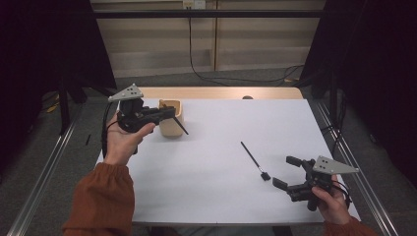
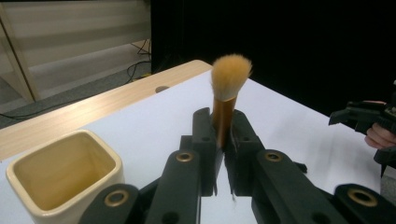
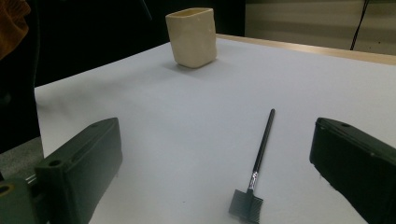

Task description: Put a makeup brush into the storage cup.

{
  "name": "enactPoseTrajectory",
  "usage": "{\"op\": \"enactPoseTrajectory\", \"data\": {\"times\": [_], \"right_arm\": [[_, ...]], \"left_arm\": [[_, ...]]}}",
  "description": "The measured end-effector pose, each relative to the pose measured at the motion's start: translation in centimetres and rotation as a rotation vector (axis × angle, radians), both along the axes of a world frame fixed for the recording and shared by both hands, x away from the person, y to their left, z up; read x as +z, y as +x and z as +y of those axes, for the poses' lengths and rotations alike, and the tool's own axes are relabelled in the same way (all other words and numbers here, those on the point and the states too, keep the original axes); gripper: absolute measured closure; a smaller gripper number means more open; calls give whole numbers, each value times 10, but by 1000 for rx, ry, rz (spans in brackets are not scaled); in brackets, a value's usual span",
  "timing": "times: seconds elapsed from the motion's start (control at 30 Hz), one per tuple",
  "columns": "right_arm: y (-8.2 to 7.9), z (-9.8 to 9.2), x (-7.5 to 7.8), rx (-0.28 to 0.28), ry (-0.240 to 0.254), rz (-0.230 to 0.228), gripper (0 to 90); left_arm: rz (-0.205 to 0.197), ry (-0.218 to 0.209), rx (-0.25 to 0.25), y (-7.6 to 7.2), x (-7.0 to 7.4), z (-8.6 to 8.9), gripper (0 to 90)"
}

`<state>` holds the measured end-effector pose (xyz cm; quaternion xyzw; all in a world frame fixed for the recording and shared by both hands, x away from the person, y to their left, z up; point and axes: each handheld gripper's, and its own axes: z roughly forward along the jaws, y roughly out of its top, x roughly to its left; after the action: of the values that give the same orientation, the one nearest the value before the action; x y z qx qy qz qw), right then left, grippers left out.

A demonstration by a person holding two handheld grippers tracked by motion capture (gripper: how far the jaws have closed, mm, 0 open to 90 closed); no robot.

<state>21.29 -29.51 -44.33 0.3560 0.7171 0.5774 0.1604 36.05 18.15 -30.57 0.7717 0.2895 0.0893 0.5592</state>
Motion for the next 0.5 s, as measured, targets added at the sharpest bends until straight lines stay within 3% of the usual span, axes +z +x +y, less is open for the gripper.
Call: {"op": "enactPoseTrajectory", "data": {"times": [0.5], "right_arm": [[-1, 0, 0, -3, -2, -7, 0]], "left_arm": [[-22, 15, 48, 17, 18, 5, 840]]}}
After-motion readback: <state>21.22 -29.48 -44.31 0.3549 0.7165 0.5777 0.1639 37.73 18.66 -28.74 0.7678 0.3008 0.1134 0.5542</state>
